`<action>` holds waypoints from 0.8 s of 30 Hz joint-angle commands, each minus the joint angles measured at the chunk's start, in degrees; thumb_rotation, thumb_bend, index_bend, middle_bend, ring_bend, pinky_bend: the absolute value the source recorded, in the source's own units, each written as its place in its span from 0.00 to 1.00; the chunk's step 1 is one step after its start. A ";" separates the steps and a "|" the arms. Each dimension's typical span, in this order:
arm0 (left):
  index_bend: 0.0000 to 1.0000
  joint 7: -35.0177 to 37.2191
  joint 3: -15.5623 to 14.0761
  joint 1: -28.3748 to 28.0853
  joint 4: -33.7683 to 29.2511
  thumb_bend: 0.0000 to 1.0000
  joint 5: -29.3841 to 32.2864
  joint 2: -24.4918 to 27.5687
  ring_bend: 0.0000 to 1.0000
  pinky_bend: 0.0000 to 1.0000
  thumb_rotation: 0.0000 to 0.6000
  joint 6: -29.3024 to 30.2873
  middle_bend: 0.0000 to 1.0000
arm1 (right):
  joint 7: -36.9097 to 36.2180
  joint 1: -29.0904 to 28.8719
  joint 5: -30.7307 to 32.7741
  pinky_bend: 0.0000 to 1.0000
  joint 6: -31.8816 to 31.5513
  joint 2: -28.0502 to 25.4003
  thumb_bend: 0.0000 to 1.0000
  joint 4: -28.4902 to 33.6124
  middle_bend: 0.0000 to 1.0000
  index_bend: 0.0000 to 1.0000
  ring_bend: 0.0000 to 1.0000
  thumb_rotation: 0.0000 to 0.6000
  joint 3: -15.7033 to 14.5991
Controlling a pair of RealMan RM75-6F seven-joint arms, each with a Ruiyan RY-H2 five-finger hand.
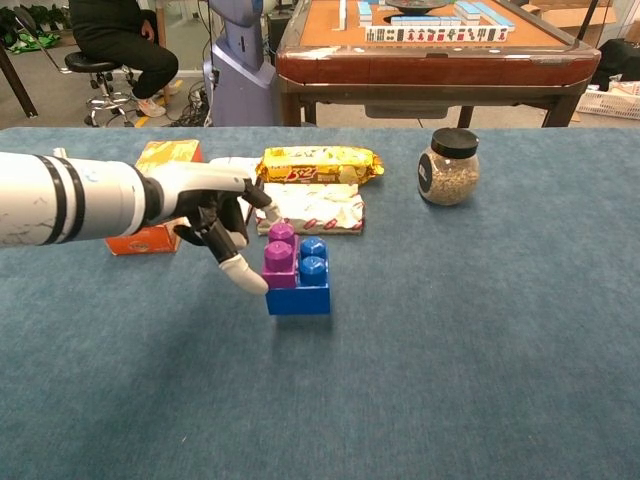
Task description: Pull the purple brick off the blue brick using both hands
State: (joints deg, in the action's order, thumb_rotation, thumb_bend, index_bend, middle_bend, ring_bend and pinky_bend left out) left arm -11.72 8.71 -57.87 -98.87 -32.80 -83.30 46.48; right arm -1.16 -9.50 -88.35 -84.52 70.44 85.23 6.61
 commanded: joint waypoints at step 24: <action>0.59 23.85 4.53 16.10 -1.09 0.12 -20.97 -1.04 0.97 1.00 1.00 6.16 1.00 | -3.24 -17.92 8.98 0.94 23.82 -0.12 0.00 16.33 0.89 0.31 0.95 1.00 6.40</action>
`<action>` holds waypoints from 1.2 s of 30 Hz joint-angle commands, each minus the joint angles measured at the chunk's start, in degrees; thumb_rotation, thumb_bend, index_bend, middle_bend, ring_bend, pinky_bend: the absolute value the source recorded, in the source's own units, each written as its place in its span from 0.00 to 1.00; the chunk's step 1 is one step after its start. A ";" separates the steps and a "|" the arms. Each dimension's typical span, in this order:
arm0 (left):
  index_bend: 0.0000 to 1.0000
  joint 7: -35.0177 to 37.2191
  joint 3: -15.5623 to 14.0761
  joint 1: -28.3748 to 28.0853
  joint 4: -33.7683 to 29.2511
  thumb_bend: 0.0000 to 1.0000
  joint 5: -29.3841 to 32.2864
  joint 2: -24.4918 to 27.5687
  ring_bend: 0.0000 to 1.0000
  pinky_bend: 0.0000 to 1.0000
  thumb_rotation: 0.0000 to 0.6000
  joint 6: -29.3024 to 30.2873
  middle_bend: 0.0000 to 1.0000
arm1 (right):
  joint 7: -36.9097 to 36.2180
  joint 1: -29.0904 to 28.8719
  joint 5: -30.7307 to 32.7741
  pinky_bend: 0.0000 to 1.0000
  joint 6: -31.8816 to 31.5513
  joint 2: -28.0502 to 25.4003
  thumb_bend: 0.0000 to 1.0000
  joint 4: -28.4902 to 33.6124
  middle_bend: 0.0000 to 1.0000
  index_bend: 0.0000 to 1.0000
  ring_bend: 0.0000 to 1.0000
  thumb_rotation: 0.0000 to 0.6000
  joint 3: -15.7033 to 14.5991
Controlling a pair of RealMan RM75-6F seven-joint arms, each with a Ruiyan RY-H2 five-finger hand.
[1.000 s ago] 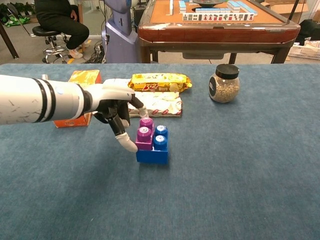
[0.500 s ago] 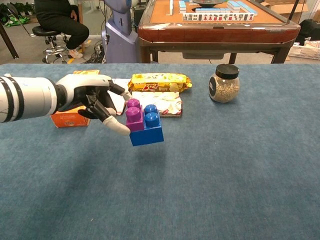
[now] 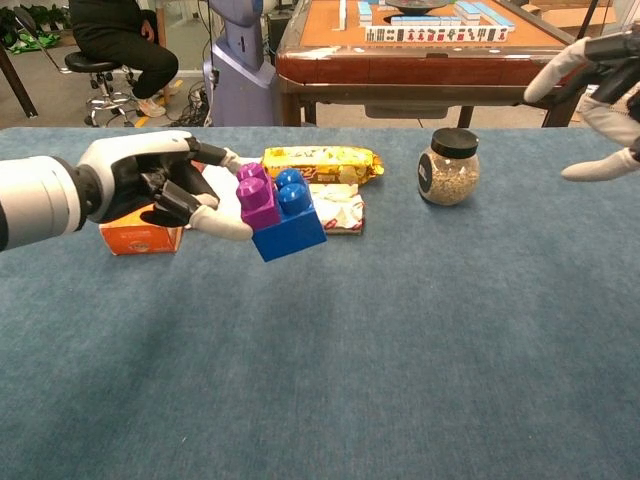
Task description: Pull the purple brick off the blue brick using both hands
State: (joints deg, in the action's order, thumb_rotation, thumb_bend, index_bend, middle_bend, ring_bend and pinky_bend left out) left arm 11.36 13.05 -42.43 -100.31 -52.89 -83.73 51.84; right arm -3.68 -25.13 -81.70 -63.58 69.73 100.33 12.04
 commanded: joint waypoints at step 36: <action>0.59 -0.49 2.38 4.45 0.76 0.18 -5.11 -4.91 0.97 1.00 1.00 5.85 1.00 | -10.31 -18.72 17.46 0.98 20.91 11.83 0.00 -3.01 0.93 0.04 0.99 1.00 5.66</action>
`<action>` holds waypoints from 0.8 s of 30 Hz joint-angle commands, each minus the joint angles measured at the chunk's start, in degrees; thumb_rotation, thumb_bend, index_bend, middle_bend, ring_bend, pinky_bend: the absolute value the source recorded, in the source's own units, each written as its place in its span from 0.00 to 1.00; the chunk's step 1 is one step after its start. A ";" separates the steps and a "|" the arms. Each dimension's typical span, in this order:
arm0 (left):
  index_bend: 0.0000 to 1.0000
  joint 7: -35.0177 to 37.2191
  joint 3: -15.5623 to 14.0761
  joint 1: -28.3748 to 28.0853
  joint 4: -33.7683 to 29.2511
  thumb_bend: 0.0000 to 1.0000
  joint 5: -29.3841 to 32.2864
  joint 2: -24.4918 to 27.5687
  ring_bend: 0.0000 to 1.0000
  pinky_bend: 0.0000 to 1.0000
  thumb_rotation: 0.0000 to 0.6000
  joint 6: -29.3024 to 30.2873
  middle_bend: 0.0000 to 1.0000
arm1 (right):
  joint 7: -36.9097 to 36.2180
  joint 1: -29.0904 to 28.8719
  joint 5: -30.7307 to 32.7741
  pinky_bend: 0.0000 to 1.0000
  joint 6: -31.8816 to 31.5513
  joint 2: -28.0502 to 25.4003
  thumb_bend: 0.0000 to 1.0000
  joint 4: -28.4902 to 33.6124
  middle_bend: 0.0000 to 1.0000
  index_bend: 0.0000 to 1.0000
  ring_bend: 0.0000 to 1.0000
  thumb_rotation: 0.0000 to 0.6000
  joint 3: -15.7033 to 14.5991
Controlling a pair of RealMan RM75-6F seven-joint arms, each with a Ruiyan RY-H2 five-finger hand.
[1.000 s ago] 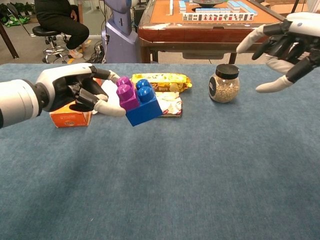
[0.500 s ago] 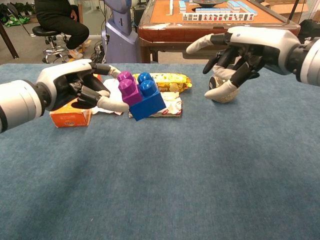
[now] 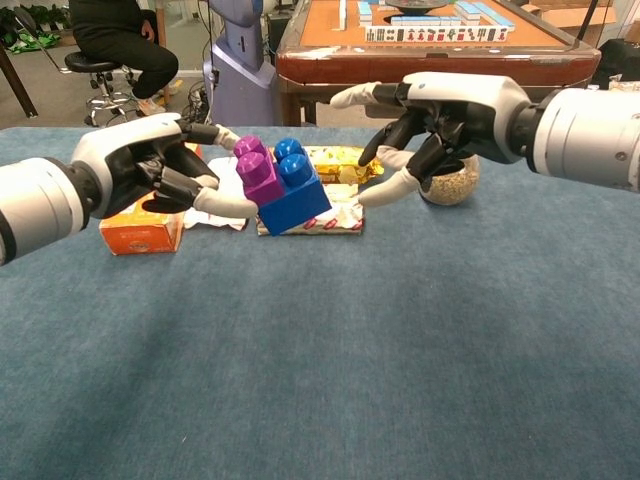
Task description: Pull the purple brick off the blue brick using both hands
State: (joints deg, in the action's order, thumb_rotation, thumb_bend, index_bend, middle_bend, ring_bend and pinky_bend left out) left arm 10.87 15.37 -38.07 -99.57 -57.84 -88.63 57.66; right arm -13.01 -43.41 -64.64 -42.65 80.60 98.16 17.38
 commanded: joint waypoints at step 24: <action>0.59 -0.85 0.35 0.93 -0.62 0.18 -2.11 -0.25 0.98 1.00 1.00 0.55 1.00 | -11.00 -3.68 0.06 0.99 6.14 4.73 0.00 -6.56 0.95 0.14 1.00 1.00 0.80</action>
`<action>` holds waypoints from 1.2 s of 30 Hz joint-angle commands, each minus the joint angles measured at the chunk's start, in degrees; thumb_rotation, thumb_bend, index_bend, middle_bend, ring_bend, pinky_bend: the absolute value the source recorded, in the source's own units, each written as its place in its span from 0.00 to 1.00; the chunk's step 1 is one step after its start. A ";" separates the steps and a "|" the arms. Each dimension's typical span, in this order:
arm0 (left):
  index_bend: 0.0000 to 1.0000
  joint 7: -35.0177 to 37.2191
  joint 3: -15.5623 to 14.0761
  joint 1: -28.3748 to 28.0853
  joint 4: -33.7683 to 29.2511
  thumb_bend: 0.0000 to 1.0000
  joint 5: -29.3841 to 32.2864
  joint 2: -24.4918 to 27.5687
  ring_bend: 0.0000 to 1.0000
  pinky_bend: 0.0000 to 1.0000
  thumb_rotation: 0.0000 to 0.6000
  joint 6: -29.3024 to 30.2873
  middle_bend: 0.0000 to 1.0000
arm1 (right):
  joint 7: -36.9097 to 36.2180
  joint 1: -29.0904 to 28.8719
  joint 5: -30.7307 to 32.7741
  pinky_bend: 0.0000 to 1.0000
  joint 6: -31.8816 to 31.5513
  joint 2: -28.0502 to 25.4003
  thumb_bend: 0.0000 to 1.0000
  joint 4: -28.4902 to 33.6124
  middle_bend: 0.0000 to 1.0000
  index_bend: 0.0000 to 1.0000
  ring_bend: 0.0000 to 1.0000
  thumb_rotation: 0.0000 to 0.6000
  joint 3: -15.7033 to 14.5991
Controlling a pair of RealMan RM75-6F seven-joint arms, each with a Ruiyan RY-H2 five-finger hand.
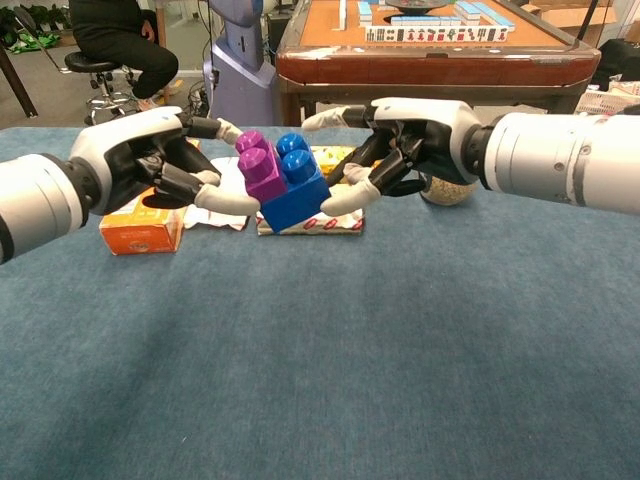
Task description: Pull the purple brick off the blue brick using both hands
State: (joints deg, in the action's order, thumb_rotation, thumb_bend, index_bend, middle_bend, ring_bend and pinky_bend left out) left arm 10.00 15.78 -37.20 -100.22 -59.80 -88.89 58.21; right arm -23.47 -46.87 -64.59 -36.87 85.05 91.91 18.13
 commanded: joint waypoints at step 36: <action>0.60 7.23 0.17 1.34 0.56 0.18 -2.21 0.30 0.98 1.00 1.00 -3.30 1.00 | -0.67 -1.92 1.21 1.00 0.95 3.19 0.30 -3.95 1.00 0.60 1.00 1.00 -1.20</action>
State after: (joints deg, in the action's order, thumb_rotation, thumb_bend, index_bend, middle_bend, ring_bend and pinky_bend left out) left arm 17.21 15.93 -35.87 -99.66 -62.01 -88.61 54.93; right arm -24.27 -48.76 -63.44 -35.81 88.20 88.01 17.03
